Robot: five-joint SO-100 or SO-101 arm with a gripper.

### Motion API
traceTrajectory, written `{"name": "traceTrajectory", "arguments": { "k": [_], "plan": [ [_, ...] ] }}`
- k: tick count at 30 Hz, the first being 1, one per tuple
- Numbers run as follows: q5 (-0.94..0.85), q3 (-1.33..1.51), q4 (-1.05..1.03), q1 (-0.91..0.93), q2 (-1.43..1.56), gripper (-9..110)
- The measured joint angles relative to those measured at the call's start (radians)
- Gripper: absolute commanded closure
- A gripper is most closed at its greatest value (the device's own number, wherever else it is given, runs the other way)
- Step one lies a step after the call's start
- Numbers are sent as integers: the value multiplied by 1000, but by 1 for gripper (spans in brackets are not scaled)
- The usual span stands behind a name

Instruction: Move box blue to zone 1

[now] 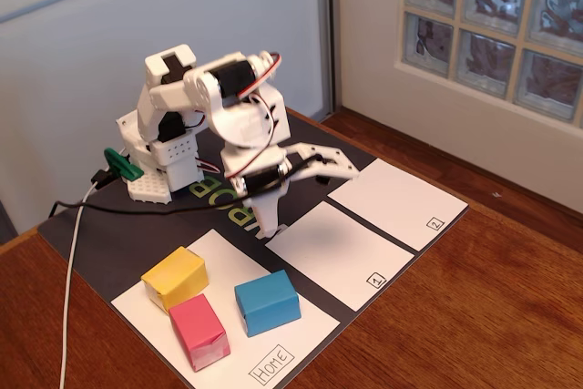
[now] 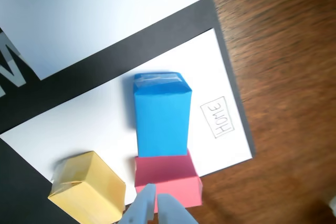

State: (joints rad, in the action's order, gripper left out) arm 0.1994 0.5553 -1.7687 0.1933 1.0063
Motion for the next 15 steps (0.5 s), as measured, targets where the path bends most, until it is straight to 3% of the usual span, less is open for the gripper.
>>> {"name": "traceTrajectory", "arguments": {
  "k": [15],
  "plan": [
    [-49,-138,0,69,-167,102]
  ]
}}
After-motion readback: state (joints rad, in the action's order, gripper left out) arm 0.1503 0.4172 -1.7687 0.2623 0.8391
